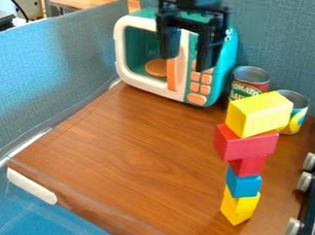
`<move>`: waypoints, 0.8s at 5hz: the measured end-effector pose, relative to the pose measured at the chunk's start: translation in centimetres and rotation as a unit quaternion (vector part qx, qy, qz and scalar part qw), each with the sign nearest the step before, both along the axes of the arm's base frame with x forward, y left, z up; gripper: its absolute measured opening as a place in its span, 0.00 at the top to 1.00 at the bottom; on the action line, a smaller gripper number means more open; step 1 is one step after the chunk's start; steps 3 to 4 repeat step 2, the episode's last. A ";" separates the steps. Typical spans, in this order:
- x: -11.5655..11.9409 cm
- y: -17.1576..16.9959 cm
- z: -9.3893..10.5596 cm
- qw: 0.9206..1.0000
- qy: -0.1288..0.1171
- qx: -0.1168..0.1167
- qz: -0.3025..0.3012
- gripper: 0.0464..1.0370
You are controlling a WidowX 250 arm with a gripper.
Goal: Put the yellow block on top of the tower
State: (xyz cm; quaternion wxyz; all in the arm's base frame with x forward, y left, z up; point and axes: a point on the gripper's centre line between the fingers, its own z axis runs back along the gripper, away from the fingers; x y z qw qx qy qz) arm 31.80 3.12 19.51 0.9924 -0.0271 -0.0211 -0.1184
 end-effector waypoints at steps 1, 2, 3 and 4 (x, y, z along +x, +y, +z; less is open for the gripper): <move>0.3 1.5 -1.0 0.999 -0.013 0.030 0.022 0.04; 0.7 1.7 -1.9 0.997 -0.025 0.063 0.023 0.04; 0.7 1.7 -1.9 0.997 -0.025 0.063 0.023 0.04; 0.7 1.7 -1.9 0.997 -0.025 0.063 0.023 0.04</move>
